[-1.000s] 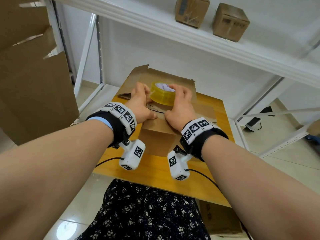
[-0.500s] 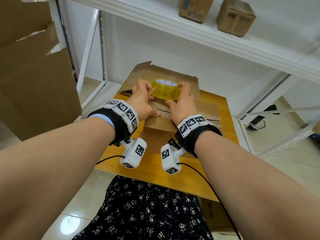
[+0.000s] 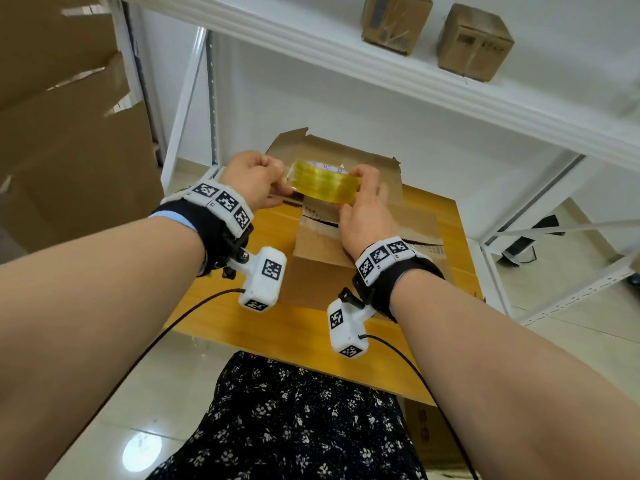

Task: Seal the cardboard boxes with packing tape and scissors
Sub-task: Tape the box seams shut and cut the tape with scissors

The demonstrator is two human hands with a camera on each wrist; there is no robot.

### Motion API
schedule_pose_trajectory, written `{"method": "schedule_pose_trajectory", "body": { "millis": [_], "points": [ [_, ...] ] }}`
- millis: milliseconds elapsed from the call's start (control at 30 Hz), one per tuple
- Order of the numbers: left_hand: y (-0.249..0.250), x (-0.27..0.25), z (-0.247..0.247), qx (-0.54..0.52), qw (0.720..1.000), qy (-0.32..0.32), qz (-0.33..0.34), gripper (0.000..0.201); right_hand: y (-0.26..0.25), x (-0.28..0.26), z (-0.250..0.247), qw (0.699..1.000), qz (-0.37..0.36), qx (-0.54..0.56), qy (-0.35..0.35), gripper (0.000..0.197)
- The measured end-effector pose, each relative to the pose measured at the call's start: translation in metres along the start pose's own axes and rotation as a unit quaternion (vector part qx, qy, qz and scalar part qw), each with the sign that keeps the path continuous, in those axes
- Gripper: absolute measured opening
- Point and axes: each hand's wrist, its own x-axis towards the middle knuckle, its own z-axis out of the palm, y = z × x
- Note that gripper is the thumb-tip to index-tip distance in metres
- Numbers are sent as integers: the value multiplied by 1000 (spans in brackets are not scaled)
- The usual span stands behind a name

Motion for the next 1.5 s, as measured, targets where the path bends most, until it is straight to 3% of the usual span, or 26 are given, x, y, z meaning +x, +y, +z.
{"method": "schedule_pose_trajectory", "body": {
  "millis": [333,600,833,900,1033,1167,1267,1367,1500],
  "points": [
    [-9,-2,-3,-64,997,-5,-47,10,-4,-5,3,995,-63,-66,50,51],
    [-12,-5,3,-68,995,-35,-56,17,-3,-4,4,999,-30,-3,31,50],
    [-14,-13,22,-105,990,-62,-69,15,-1,-4,5,998,-39,-26,33,49],
    [-12,-13,24,-98,992,-48,-65,15,0,-4,4,999,-38,-18,35,50],
    [1,-3,20,-102,993,41,-47,10,-1,-5,2,998,-36,12,45,52],
    [9,1,19,-126,989,33,-75,15,-3,-6,1,998,-31,27,40,53],
    [5,5,19,-39,995,78,-44,14,-3,-7,1,997,-49,29,43,53],
    [4,7,15,3,992,124,-12,16,-6,-6,-1,998,-7,40,51,57],
    [0,7,16,-69,993,75,-53,16,-7,-7,-4,997,8,43,56,62]
  ]
}}
